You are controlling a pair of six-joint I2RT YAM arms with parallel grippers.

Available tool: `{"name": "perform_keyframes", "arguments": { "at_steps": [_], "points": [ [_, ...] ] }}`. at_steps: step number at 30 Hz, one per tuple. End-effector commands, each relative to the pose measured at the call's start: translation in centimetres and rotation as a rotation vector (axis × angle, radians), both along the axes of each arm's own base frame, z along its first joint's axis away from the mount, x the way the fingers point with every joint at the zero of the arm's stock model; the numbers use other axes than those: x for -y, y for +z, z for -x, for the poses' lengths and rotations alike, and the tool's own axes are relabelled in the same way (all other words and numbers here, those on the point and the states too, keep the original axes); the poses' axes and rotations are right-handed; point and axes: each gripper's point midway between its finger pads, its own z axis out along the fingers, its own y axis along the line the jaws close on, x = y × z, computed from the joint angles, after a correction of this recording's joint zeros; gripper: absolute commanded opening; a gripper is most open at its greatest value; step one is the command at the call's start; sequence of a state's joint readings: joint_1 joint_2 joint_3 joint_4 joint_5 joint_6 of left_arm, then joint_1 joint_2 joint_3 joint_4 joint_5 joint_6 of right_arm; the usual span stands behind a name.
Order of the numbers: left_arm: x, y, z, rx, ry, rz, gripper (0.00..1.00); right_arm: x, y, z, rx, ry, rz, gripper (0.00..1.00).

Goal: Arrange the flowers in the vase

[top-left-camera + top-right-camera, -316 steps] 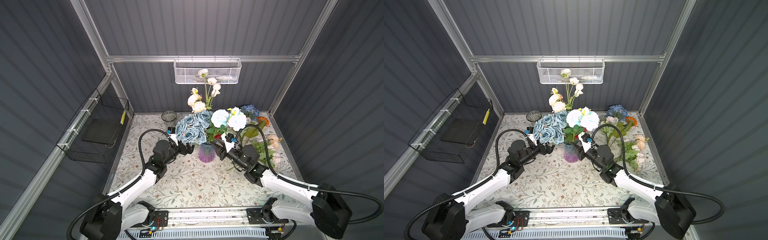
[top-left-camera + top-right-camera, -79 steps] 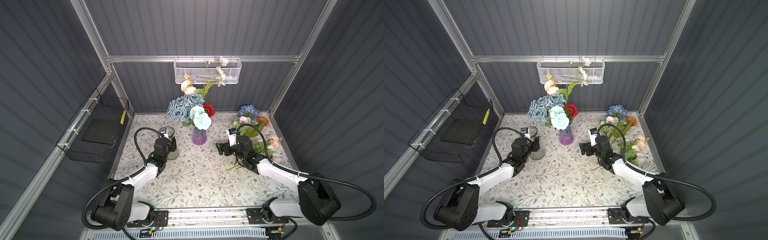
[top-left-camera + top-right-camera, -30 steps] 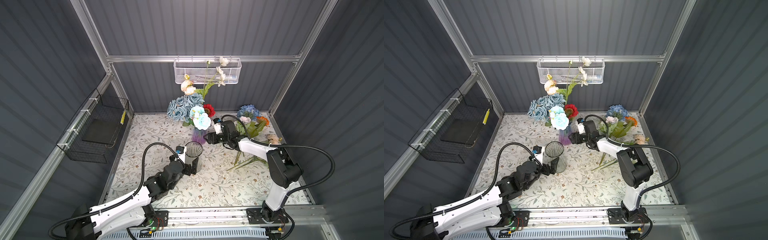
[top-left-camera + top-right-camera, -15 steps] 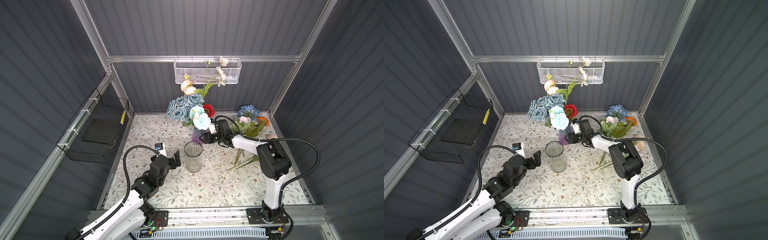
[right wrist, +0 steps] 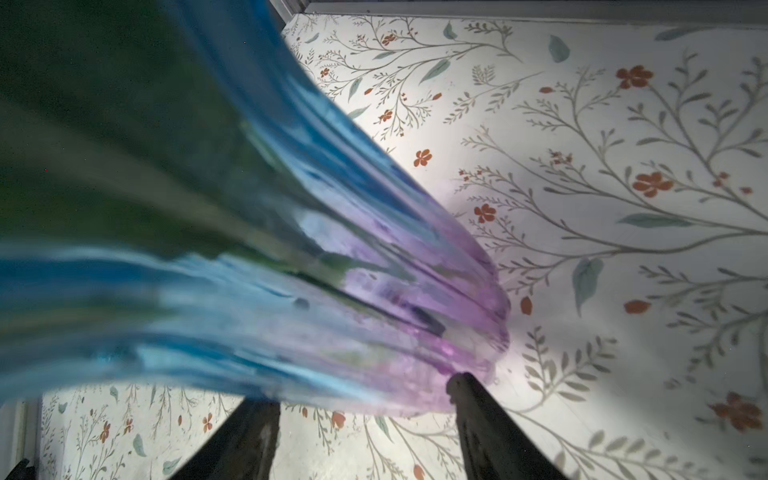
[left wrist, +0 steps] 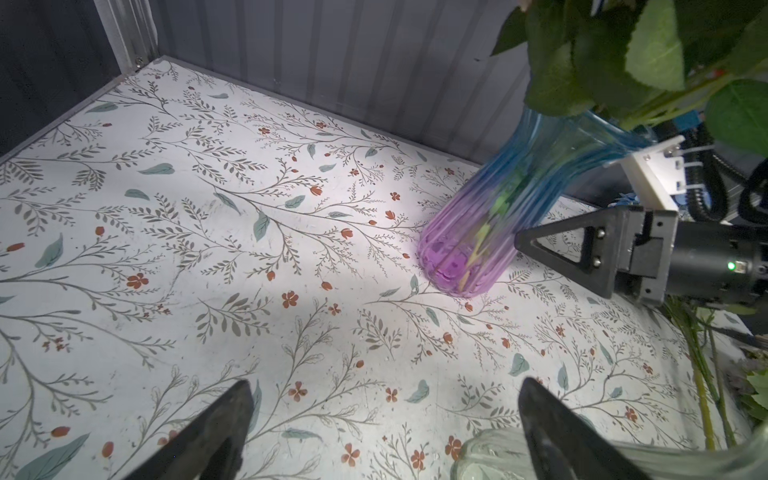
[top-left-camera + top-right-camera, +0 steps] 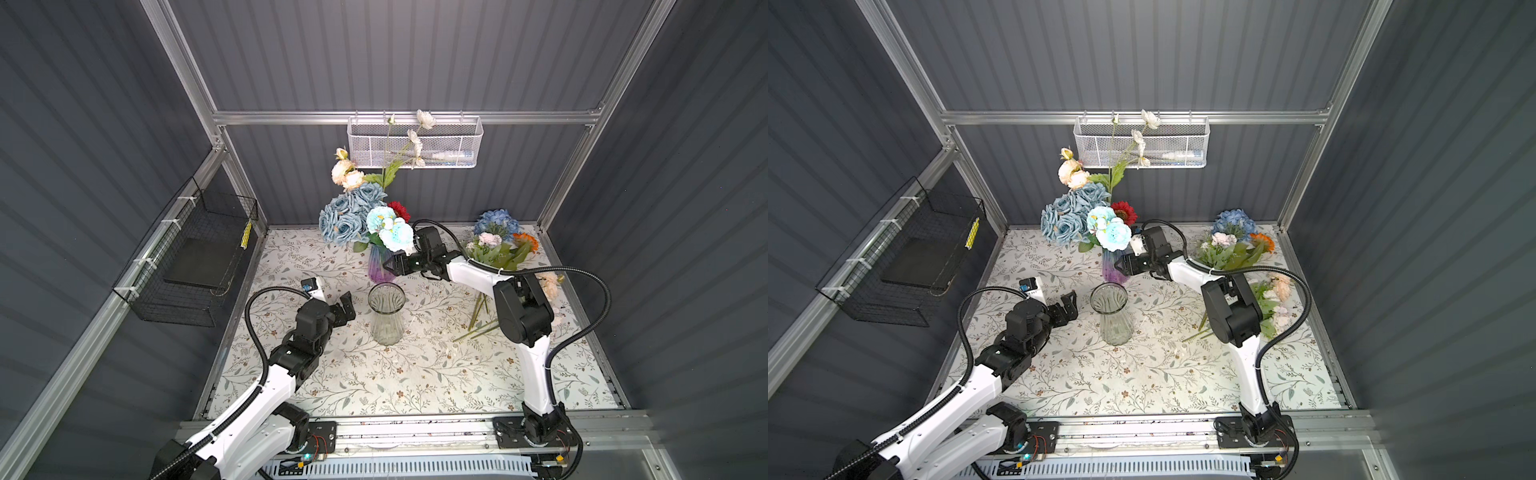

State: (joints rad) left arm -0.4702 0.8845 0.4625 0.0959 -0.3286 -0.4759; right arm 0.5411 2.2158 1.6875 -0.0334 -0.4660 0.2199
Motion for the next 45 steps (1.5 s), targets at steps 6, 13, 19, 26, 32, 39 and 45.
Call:
{"name": "perform_keyframes", "arguments": {
  "at_steps": [6, 13, 19, 26, 32, 39, 45],
  "points": [
    [-0.3, 0.4, 0.8, 0.01, -0.016, 0.0, 0.99, -2.6, 0.5, -1.2, 0.008, 0.051, -0.02, 0.68],
    [0.5, 0.5, 0.2, 0.01, -0.066, -0.051, 0.99, 0.3, 2.5, -1.2, 0.037, -0.012, 0.019, 0.72],
    [1.6, 1.4, -0.6, 0.055, -0.107, -0.038, 0.99, 6.0, 3.5, 1.1, 0.007, -0.142, 0.08, 0.73],
    [3.5, 4.3, -1.0, 0.139, -0.205, -0.033, 0.99, 14.7, 2.5, 5.9, -0.089, -0.328, 0.178, 0.73],
    [5.8, 5.9, -1.6, 0.176, -0.312, -0.01, 0.99, 22.0, 2.0, 9.6, -0.1, -0.517, 0.34, 0.99],
    [6.7, 7.1, -2.2, 0.225, -0.331, 0.01, 0.99, 25.9, 1.2, 11.3, -0.157, -0.582, 0.393, 0.99],
    [7.0, 7.6, -2.1, 0.234, -0.34, 0.02, 0.99, 28.7, 0.7, 12.2, -0.226, -0.706, 0.337, 0.81]
  ]
}}
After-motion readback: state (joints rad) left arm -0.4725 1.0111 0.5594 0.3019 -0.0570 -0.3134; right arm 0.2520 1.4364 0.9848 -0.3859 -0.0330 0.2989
